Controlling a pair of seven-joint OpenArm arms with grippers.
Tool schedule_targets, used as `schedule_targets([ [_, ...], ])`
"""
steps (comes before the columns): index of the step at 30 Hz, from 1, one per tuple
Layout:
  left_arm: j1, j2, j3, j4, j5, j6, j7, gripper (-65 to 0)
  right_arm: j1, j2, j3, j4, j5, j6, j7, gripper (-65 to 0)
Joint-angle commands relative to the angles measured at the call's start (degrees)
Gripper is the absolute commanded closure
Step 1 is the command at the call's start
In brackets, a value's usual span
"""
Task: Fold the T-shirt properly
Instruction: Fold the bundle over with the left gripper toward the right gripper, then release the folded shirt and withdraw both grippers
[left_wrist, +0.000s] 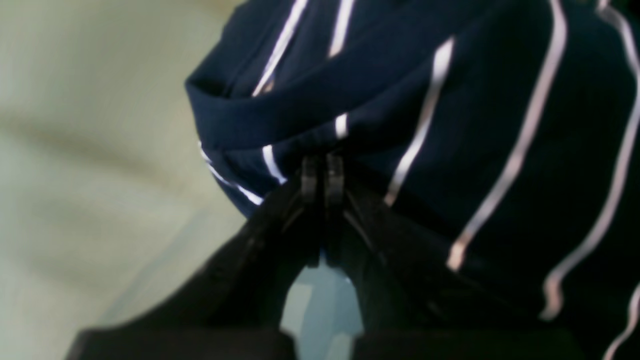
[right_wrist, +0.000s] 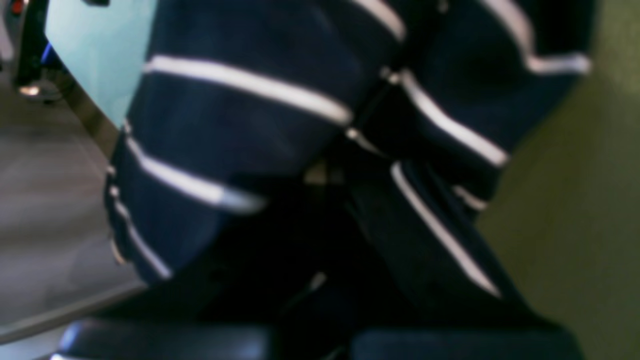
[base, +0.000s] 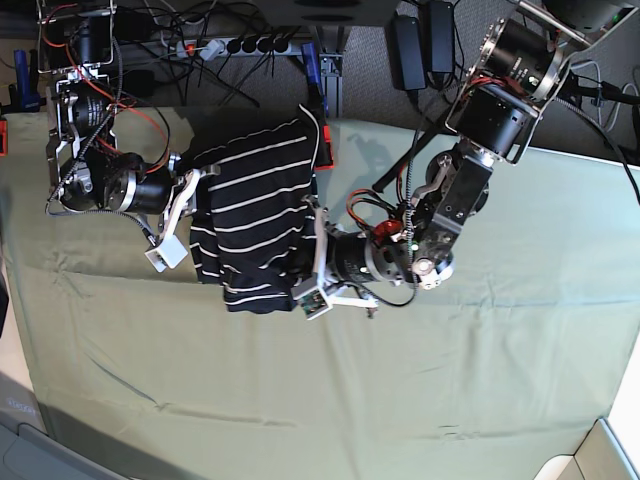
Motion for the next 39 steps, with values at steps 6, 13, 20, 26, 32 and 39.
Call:
schedule_targets([
  [6, -1.53, 2.86, -0.2, 0.92, -0.7, 0.0, -1.9, -0.5, 0.28, -0.28, 0.44, 1.18, 1.53, 3.98, 0.02, 0.0],
  [13, -4.42, 0.33, -0.2, 1.03, 0.63, 4.28, 0.48, -0.5, 0.33, -0.24, 5.86, 1.53, 1.55, 3.98, 0.02, 0.0],
  [20, -4.63, -6.51, -0.31, 2.34, -2.51, 5.84, -1.11, -0.5, 0.31, 0.07, 15.98, 1.53, 2.1, 3.98, -0.59, 0.0],
  [26, -4.74, -7.52, -0.31, 2.38, -3.58, 5.79, 1.86, -0.5, 0.31, 0.07, 18.73, 1.53, 4.76, 4.0, -2.32, 0.0],
  [32, -1.99, -9.18, -0.31, 10.19, -7.56, 5.77, 6.12, -0.5, 0.31, 0.04, 18.73, 1.53, 7.58, 4.44, -4.7, 0.0],
  [39, 3.85, -15.69, -0.31, 22.05, -9.64, 8.11, 6.58, -0.5, 0.28, 0.26, 18.75, 1.53, 7.5, 4.44, -4.7, 0.0],
])
